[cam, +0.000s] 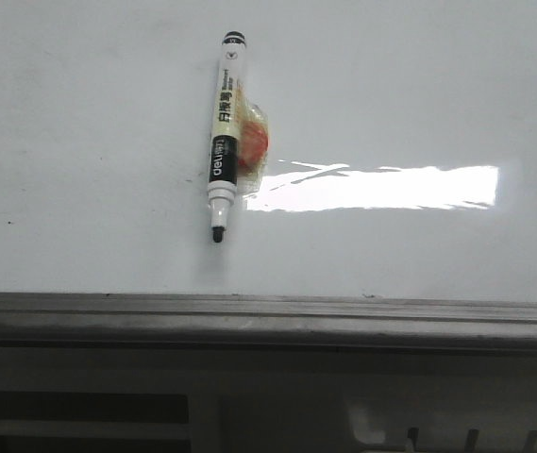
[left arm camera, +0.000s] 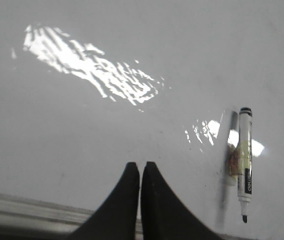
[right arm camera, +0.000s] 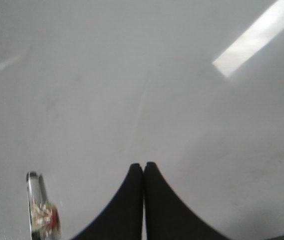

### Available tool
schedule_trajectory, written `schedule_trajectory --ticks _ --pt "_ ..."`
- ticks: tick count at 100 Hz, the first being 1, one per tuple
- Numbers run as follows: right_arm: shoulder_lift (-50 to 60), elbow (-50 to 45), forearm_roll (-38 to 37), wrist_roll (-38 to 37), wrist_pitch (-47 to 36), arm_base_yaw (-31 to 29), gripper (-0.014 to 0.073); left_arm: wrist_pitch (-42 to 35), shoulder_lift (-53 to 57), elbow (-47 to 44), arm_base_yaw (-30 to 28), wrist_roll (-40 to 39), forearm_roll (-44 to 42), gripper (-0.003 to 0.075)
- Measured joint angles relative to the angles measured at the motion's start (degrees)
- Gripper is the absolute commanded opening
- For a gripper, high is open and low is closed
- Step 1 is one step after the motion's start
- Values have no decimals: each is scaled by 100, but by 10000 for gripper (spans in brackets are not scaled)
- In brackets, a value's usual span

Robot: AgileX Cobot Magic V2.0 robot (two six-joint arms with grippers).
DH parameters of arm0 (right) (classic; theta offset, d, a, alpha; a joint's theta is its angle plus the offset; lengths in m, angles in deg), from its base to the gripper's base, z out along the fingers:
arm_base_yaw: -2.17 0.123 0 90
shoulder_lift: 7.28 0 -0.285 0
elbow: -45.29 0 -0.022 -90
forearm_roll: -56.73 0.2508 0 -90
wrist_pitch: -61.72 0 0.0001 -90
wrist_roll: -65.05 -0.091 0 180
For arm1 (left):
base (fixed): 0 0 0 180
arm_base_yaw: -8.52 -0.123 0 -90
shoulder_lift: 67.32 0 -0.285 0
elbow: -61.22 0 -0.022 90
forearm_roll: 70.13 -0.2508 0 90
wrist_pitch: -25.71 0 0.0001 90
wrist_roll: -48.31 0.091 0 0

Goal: Write number 6 on whiteboard

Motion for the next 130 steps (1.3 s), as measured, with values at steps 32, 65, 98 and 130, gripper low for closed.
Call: schedule_trajectory --ticks 32,65,98,130 --pt "-298 1664 -478 2685 1794 0 -9 1047 -2187 1713 273 992 -1261 293" --pt "-1063 2172 -532 2846 2373 0 483 1124 -4333 2446 1971 1337 -1095 449" --pt "-1147 2195 -544 2855 2409 0 479 -1076 -5752 2512 3765 1337 12 449" --pt "-1147 2195 -554 2874 2409 0 479 -2306 -6466 2636 4244 1341 617 449"
